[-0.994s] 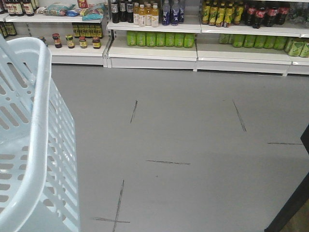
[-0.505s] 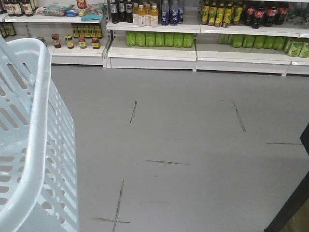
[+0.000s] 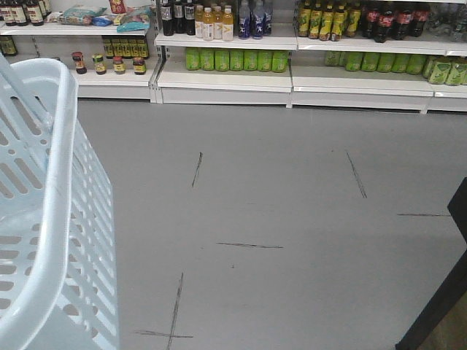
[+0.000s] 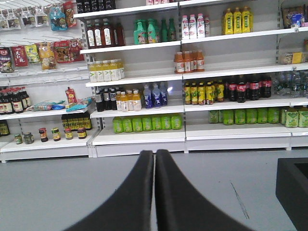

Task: Pick three apples into basket with both arms
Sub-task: 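Drive the base across the floor carrying the basket in the left gripper, then turn the base toward the table with apples and oranges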

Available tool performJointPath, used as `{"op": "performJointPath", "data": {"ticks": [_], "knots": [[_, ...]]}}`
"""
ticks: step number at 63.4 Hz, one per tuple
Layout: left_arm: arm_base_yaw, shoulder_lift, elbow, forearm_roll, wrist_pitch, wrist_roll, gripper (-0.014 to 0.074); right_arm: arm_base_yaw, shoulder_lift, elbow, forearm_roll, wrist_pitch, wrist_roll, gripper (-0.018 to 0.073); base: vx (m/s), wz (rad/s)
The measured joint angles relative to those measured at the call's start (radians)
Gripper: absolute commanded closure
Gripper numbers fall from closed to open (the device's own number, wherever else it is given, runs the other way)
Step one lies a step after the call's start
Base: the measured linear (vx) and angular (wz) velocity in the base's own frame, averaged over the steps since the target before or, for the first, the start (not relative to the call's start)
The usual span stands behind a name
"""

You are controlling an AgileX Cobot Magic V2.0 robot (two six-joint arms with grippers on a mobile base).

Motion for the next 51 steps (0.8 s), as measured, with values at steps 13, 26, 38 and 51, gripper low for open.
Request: {"op": "performJointPath", "data": {"ticks": [13,26,38,51], "knots": [[0.0,0.0,0.0,0.0,0.0,0.0,0.0603,0.0,0.0,0.0,0.0,0.0,0.0,0.0568,0.01,-0.04],[0.0,0.0,0.0,0.0,0.0,0.0,0.0603,0.0,0.0,0.0,0.0,0.0,0.0,0.0568,0.01,-0.07],[0.0,0.0,0.0,0.0,0.0,0.0,0.0603,0.0,0.0,0.0,0.0,0.0,0.0,0.0568,0.02,-0.11],[0.0,0.0,0.0,0.0,0.0,0.0,0.0603,0.0,0.0,0.0,0.0,0.0,0.0,0.0568,0.02,-0.13]]}}
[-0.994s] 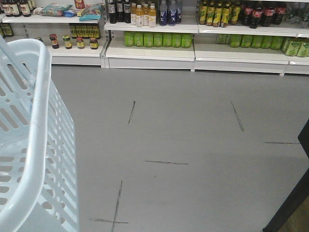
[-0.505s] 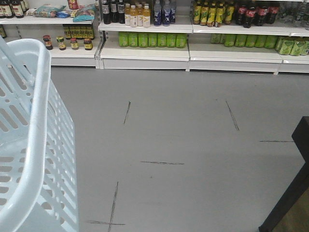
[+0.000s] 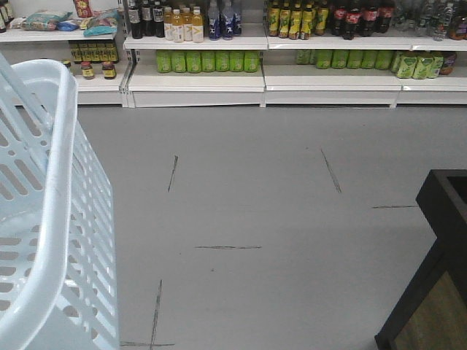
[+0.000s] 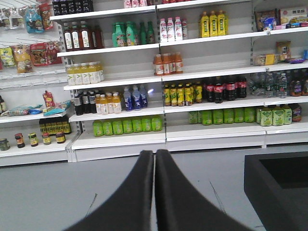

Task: Pick three apples into basket with both arms
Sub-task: 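Turn the base toward the table with apples and oranges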

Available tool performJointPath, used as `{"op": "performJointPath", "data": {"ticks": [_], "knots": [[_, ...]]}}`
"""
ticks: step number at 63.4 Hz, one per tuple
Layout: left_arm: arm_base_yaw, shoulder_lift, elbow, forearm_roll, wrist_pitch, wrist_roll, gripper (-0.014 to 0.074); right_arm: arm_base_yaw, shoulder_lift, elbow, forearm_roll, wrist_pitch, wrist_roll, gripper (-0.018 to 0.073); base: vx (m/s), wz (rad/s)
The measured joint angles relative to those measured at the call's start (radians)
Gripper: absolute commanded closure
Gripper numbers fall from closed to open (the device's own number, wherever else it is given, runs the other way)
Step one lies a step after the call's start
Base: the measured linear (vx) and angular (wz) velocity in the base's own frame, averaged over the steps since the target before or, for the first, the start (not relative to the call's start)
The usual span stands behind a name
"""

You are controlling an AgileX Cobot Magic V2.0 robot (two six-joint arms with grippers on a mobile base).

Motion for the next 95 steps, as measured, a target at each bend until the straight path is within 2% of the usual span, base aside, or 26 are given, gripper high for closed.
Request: {"op": "performJointPath", "data": {"ticks": [64,95], "knots": [[0.0,0.0,0.0,0.0,0.0,0.0,0.0603,0.0,0.0,0.0,0.0,0.0,0.0,0.0568,0.02,-0.13],[0.0,0.0,0.0,0.0,0.0,0.0,0.0603,0.0,0.0,0.0,0.0,0.0,0.0,0.0568,0.04,-0.31]]}}
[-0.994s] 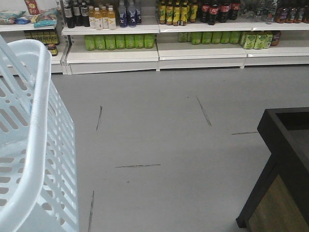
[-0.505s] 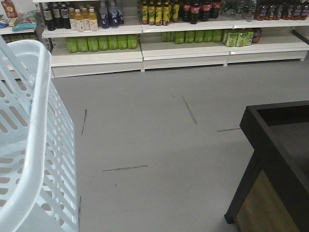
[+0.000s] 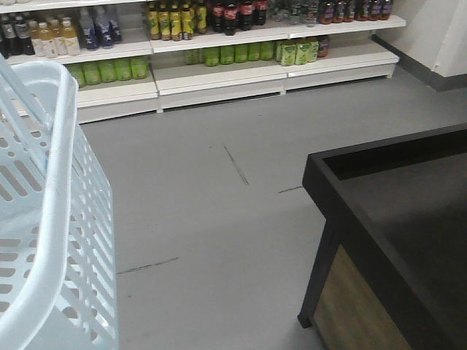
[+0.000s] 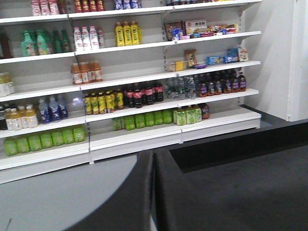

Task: Pick three apples into basket with both arms
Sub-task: 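Turn the base toward the table with apples and oranges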

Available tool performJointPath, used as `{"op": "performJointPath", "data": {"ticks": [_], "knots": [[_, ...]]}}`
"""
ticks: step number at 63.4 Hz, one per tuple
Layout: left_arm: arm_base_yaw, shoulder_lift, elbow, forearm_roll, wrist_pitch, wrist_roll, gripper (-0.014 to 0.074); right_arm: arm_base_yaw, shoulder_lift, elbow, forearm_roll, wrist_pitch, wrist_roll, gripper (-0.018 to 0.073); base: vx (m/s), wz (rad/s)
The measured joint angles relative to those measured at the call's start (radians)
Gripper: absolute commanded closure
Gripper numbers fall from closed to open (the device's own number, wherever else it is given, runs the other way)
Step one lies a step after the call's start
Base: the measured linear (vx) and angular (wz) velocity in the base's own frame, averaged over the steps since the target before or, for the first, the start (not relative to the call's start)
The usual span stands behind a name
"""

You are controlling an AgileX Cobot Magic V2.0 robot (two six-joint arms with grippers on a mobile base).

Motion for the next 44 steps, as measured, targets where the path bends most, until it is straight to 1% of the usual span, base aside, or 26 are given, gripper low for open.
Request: {"op": "performJointPath", "data": {"ticks": [44], "knots": [[0.0,0.0,0.0,0.0,0.0,0.0,0.0603,0.0,0.0,0.0,0.0,0.0,0.0,0.0568,0.06,-0.36]]}}
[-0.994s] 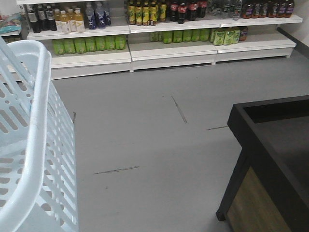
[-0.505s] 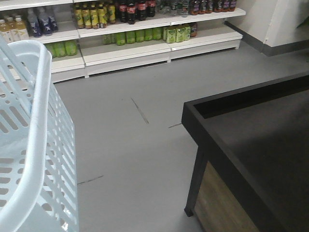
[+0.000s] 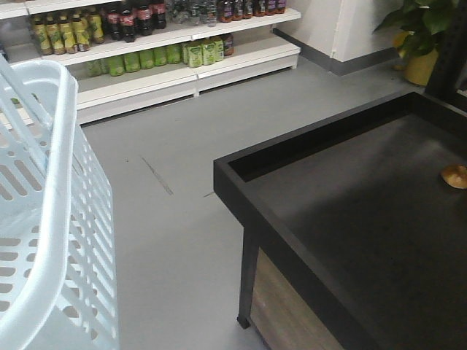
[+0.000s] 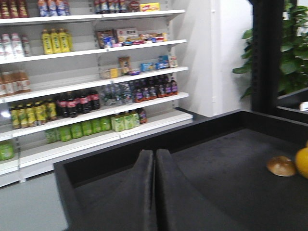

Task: Pick three apples into basket with both arms
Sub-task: 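Turn the base toward the table with apples and oranges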

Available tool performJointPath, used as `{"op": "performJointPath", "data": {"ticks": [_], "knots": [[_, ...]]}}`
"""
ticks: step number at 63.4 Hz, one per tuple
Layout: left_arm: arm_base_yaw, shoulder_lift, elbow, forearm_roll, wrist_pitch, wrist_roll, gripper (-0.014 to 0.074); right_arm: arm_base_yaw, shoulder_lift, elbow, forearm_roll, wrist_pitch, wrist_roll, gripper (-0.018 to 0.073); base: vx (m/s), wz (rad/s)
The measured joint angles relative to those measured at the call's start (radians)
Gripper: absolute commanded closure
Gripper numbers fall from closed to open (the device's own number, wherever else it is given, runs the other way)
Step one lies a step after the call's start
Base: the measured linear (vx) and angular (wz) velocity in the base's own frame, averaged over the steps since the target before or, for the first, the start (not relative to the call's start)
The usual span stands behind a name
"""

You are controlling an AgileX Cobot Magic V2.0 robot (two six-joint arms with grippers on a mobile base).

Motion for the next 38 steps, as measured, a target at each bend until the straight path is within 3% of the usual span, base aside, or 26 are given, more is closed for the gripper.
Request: {"op": "performJointPath", "data": {"ticks": [38], "knots": [[0.0,0.0,0.0,0.0,0.002,0.0,0.0603,0.0,0.0,0.0,0.0,0.0,0.0,0.0568,0.0,-0.22]]}}
